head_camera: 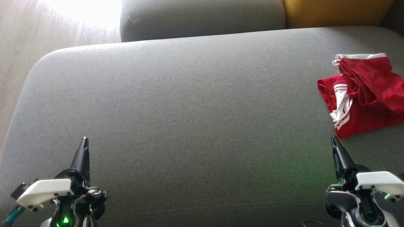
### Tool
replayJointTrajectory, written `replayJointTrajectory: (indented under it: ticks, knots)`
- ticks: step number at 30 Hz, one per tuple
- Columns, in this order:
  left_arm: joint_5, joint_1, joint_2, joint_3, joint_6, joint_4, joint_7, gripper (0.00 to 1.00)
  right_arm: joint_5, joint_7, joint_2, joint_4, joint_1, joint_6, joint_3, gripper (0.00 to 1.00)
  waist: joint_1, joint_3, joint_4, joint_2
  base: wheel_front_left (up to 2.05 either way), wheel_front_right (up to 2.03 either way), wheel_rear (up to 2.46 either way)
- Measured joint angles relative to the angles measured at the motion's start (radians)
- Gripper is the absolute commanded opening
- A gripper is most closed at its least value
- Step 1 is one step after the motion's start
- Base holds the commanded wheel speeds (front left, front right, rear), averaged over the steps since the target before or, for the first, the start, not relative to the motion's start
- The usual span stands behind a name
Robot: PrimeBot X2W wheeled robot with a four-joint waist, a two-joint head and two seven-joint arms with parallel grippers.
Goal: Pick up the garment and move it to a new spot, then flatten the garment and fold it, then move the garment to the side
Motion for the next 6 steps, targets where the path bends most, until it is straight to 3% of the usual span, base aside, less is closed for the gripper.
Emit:
replayJointTrajectory:
  ticks: [6]
  knots:
    - [0.001, 0.0, -0.001, 0.002, 0.0, 0.0, 0.0, 0.0, 0.0, 0.0, 0.0, 0.0, 0.0, 0.0, 0.0, 0.0, 0.0, 0.0, 0.0, 0.0, 0.0, 0.0, 0.0]
